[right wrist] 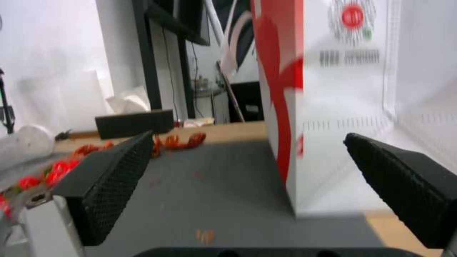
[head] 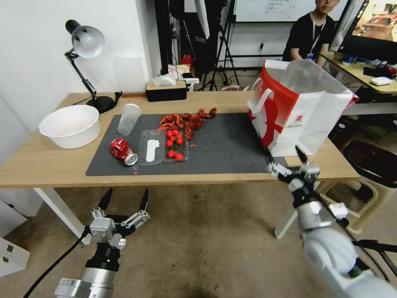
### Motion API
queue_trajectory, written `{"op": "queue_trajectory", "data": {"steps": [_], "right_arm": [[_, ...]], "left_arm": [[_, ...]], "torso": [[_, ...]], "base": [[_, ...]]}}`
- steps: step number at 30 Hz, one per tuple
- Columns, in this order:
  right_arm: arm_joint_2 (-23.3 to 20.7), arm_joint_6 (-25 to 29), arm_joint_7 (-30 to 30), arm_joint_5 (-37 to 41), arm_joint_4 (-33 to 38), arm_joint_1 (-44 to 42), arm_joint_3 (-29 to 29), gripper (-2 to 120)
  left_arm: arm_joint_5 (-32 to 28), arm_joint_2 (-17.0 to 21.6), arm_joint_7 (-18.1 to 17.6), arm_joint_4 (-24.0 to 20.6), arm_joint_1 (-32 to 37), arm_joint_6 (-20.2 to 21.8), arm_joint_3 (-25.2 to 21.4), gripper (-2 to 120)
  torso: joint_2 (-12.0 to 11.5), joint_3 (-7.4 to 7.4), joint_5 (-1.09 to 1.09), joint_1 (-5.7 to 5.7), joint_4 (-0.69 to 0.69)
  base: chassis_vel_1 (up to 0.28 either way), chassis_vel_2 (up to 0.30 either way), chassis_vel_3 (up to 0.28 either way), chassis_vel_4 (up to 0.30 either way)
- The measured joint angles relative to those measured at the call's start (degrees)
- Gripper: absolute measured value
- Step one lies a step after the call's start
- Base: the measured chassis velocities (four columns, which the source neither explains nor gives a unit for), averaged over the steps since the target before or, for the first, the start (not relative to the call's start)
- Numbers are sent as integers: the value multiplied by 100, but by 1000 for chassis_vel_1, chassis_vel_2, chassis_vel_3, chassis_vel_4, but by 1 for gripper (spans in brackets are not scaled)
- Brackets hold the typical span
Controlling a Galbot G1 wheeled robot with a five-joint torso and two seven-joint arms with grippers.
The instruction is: Pick up the trash from the table and place it into the takeout bag.
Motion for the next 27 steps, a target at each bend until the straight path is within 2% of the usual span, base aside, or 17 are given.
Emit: {"op": "queue_trajectory", "data": {"steps": [9,19,24,27], "right_arm": [[162,487,-55,-131,-162,-564,10,100],[188,487,-105,17,-129,-762,-17,100],[140,437,-120,39,-120,-740,-126,100],[101,384,-144,42,-126,-660,-215,100]], "left_arm": [[-57,0,-29,113,-110,22,-4,100],[-214,0,-213,77,-253,234,27,100],[-328,0,-458,23,-381,386,13,100],[-372,0,-626,19,-471,453,-25,100]], "torso": [[0,0,1,0,-1],[-1,0,1,0,-1],[-1,0,1,0,-3],[-1,0,2,0,2]], "base": [[0,0,0,0],[0,0,0,0],[0,0,0,0],[0,0,0,0]]}}
